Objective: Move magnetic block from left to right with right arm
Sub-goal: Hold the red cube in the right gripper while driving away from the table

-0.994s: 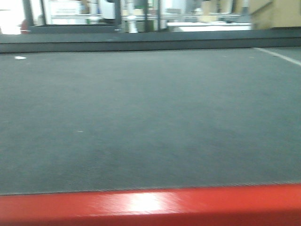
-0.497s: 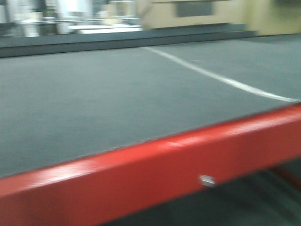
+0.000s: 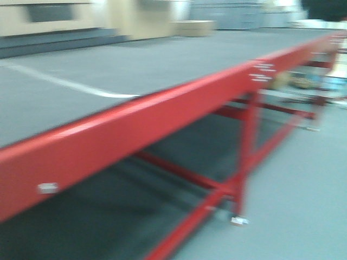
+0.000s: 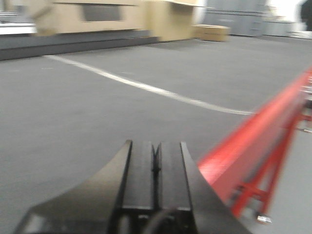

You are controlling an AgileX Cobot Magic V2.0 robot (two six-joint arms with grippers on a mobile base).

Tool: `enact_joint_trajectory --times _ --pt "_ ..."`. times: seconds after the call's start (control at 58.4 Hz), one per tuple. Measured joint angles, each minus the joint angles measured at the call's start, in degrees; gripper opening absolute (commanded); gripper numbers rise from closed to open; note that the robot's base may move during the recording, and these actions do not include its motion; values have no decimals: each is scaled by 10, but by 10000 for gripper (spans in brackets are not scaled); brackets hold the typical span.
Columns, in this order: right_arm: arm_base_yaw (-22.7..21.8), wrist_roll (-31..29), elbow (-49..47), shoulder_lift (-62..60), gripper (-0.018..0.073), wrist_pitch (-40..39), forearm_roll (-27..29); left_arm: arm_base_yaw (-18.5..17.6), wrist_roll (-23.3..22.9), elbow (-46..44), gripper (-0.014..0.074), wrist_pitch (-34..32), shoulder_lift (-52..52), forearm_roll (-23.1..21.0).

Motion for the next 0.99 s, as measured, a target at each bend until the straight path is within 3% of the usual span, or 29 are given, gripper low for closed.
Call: enact_joint_trajectory --times 0.994 --pt "0 0 0 0 236 0 0 0 0 0 -126 0 0 0"
